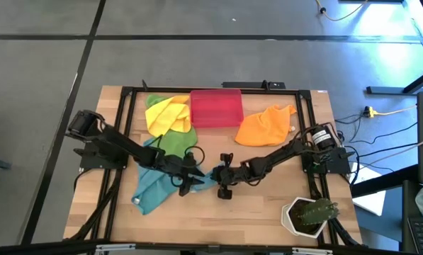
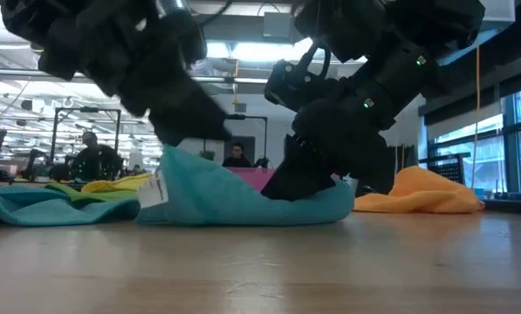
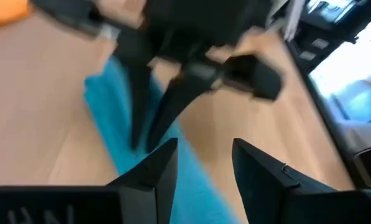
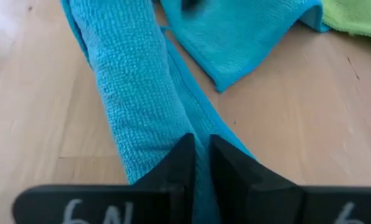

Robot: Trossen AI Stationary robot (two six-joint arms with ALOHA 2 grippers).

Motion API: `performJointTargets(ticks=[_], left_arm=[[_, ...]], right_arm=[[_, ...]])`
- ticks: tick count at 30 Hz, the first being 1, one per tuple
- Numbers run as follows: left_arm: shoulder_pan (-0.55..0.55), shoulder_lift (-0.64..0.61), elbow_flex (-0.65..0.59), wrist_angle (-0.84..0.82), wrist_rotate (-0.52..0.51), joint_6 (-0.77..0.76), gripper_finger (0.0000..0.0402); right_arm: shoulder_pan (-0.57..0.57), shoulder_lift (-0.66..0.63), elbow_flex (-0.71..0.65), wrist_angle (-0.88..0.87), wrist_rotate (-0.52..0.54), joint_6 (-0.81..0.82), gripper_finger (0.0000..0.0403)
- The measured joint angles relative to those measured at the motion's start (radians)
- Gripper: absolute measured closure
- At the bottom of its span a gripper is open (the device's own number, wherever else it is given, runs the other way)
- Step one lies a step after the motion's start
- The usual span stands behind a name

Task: Roll microfiber towels into tight, uniform cylinder then place into a basket
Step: Roll the right blue microfiber towel, then put the right blue microfiber towel into the red bin

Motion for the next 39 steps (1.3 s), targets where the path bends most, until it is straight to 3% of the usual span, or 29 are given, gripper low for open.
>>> performJointTargets(ticks=[8, 15, 27, 34, 39], left_arm=[[-0.079, -0.018, 0.055, -0.053, -0.113, 0.048, 0.026], [-0.124, 0.066, 0.235, -0.342, -0.291, 0.122, 0.026], [-0.125, 0.31, 0.574, -0.809, -0.34, 0.144, 0.026], [-0.117, 0.422, 0.707, -0.974, -0.355, 0.142, 0.0256], [-0.115, 0.43, 0.742, -1.024, -0.374, 0.146, 0.0229]], right_arm=[[-0.033, 0.0, 0.0, -0.026, -0.003, 0.062, 0.035], [-0.044, -0.001, 0.0, -0.035, -0.019, 0.087, 0.035], [-0.044, -0.001, 0.0, -0.038, -0.024, 0.086, 0.035], [-0.043, 0.0, 0.0, -0.039, -0.026, 0.085, 0.035], [-0.043, 0.0, 0.0, -0.04, -0.027, 0.084, 0.035]])
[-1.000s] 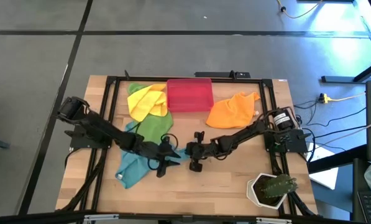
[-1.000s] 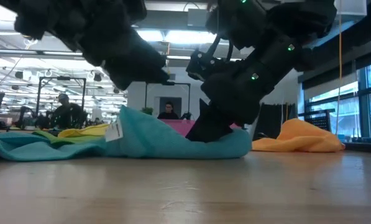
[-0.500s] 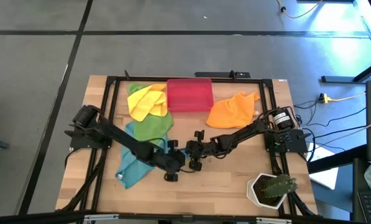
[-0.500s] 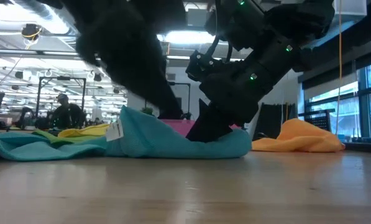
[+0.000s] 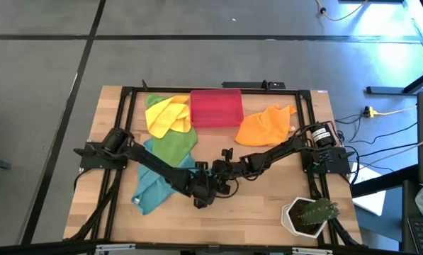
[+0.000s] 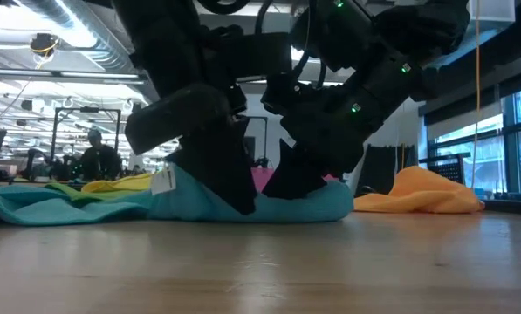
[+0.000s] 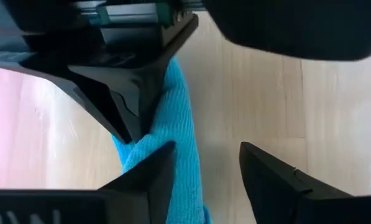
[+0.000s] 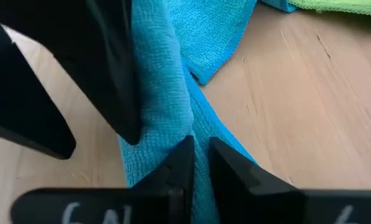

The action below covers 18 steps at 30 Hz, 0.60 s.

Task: Roll microfiber towels into tight, uniform cylinder then place into a basket
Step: Put the right blue microfiber towel into the red bin

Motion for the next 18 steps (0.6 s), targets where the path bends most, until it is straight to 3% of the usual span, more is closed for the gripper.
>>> performJointTargets(ticks=[10, 18], left_arm=[[0.0, -0.007, 0.024, -0.075, -0.051, -0.003, 0.0165], [0.008, 0.021, 0.024, -0.076, -0.06, 0.002, 0.0163]], right_arm=[[0.0, 0.001, 0.0, 0.0, -0.002, -0.001, 0.035], [0.0, 0.001, -0.001, -0.001, -0.002, -0.002, 0.035]])
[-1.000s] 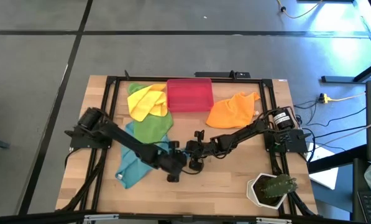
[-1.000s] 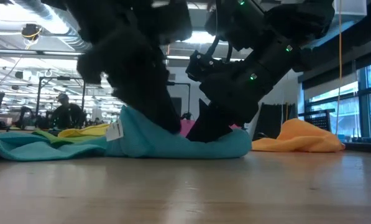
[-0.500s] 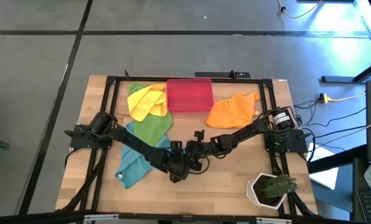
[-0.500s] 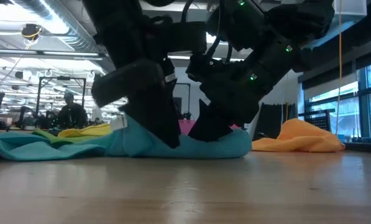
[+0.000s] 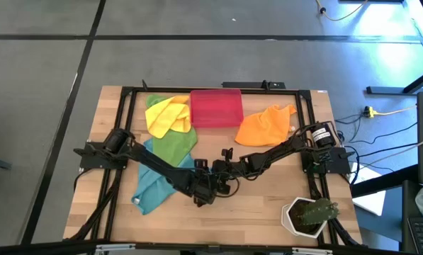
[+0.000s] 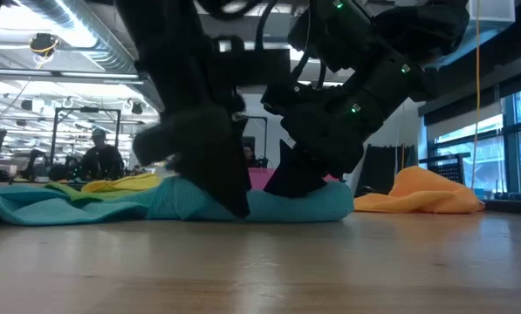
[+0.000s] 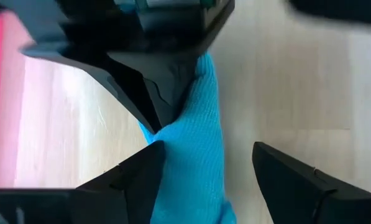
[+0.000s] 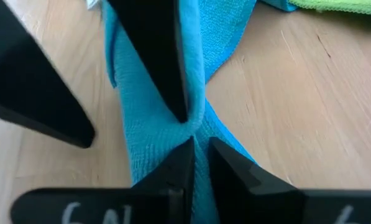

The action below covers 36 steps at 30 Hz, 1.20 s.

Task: Roll microfiber towels into tight, uniform cylinder then place into a basket
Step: Put the right blue microfiber towel into the red bin

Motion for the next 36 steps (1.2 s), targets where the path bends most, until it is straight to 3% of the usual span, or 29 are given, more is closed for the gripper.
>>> performJointTargets(ticks=[15, 22, 29, 36], left_arm=[[0.013, 0.069, 0.005, -0.013, -0.08, -0.001, 0.0181], [0.015, 0.072, 0.002, -0.021, -0.101, 0.008, 0.0259], [0.021, 0.073, 0.002, 0.003, -0.116, 0.012, 0.0382], [0.034, 0.073, -0.001, 0.069, -0.086, 0.048, 0.0396]], right_arm=[[0.0, 0.0, 0.0, -0.001, -0.013, 0.0, 0.035], [-0.001, -0.002, 0.0, -0.002, -0.015, -0.013, 0.035], [-0.003, -0.05, -0.003, -0.074, 0.016, -0.049, 0.0349], [0.0, -0.132, -0.008, -0.275, 0.065, -0.074, 0.0341]])
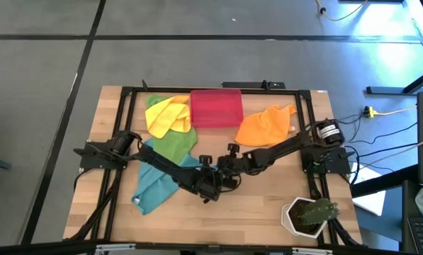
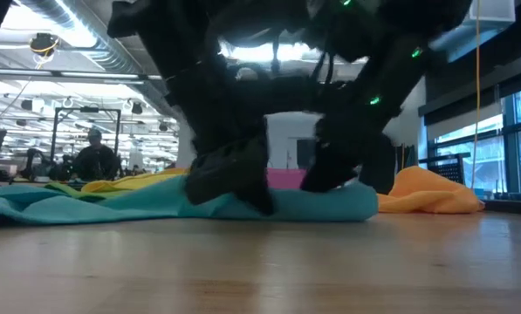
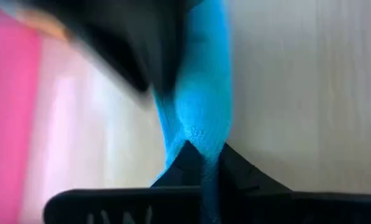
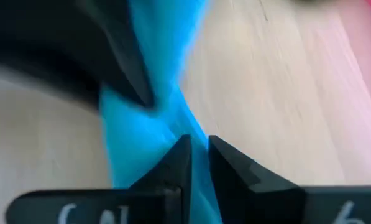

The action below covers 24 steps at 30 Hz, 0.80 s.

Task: Roll microfiber towels into tight, uniform cylinder then place into a basket
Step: Put the right blue microfiber towel into the red bin

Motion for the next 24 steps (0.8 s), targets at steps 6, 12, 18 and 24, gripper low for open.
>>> performJointTargets(ticks=[6, 12, 18, 24], left_arm=[[0.013, -0.003, 0.019, -0.022, 0.016, -0.003, 0.0399], [0.028, 0.002, 0.094, -0.114, 0.028, 0.003, 0.0399], [0.052, 0.003, 0.209, -0.237, -0.009, 0.027, 0.0399], [0.072, 0.001, 0.357, -0.385, -0.077, 0.072, 0.04]], right_arm=[[0.031, -0.138, 0.003, -0.215, 0.133, 0.055, 0.031], [0.133, -0.316, 0.004, -0.473, 0.409, 0.181, 0.0305], [0.236, -0.456, 0.001, -0.677, 0.551, 0.37, 0.0305], [0.298, -0.536, -0.019, -0.781, 0.624, 0.487, 0.0305]])
